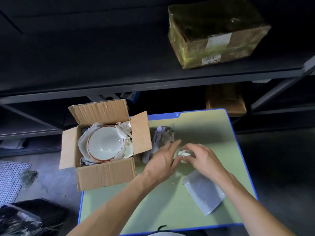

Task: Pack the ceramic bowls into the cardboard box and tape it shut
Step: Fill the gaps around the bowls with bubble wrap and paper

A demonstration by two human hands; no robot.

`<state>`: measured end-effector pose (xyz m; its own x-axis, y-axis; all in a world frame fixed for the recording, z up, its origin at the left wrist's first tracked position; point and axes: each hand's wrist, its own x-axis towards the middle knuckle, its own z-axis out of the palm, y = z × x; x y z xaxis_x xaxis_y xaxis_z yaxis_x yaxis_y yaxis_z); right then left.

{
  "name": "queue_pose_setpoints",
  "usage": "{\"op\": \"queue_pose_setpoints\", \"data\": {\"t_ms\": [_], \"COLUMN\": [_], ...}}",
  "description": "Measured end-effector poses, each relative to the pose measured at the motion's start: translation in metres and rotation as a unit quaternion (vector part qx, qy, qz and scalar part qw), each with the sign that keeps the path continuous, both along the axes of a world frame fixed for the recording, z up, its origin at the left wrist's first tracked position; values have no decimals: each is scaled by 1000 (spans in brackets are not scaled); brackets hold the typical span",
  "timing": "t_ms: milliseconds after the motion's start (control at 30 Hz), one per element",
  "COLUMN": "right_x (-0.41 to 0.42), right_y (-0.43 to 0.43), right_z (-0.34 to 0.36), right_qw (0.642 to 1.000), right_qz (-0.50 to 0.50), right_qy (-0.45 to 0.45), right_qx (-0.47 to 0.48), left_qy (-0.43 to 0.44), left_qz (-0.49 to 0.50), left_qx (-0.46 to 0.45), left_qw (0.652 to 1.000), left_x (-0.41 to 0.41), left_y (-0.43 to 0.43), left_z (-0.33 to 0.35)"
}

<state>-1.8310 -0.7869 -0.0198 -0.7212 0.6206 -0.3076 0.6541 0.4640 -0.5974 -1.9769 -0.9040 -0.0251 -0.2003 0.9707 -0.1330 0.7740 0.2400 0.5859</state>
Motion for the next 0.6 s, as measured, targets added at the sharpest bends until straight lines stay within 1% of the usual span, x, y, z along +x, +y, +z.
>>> {"op": "queue_pose_setpoints", "data": {"t_ms": [67,200,267,367,467,533,600], "right_x": [-1,-8,-14,-28,-48,-61,-74], "right_y": [-6,-18,-26,-38,-51,-60,-71], "right_z": [17,45,57,74,92,104,115], "right_qw": [999,997,994,989,980,970,958], "right_qz": [40,78,100,140,168,184,201], "right_qy": [18,29,30,55,74,87,109], "right_qx": [-1,-8,-11,9,72,131,170], "left_qy": [-27,-72,-68,-49,-48,-49,-47], "left_qz": [-2,30,59,107,159,191,224], "left_qx": [32,74,93,111,133,147,156], "left_qw": [999,994,992,987,977,969,961], "left_x": [2,3,2,1,-9,-19,-27], "left_y": [-6,-25,-41,-63,-81,-91,-101], "left_z": [10,31,41,54,70,80,89]}}
